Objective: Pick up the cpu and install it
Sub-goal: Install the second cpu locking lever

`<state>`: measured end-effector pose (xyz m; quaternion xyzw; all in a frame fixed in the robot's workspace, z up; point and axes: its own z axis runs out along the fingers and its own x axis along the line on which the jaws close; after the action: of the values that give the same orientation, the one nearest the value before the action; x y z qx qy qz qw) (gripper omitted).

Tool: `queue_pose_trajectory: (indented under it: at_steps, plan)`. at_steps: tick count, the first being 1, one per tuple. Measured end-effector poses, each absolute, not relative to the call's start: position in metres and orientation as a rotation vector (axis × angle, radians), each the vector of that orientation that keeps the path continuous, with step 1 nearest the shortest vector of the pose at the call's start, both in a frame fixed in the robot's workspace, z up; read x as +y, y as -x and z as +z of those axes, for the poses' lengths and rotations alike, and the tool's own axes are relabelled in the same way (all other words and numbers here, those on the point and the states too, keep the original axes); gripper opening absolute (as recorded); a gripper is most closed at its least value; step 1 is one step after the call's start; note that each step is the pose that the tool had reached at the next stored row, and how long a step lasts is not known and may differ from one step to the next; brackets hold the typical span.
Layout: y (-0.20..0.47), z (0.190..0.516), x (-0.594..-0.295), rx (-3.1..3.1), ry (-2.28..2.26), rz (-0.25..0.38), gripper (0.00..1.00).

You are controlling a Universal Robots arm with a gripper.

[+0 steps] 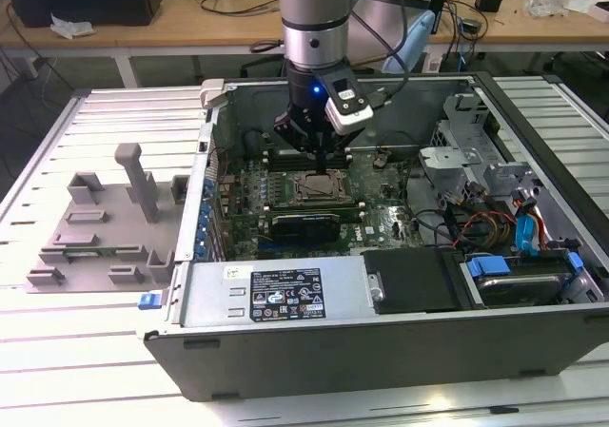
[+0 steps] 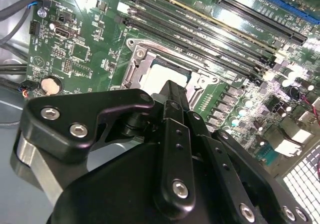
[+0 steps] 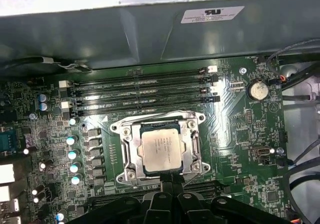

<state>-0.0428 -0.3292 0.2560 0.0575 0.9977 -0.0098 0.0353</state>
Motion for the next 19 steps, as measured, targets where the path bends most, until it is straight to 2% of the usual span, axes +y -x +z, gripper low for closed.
queue_pose_trajectory:
  at_steps: [8, 15, 19]
  plan:
    - [0.043, 0.261, -0.331, 3.066, -0.177, -0.030, 0.11]
    - [0.043, 0.260, -0.356, 3.066, -0.177, -0.029, 0.11]
    - [0.048, 0.256, -0.364, 3.064, -0.172, -0.007, 0.11]
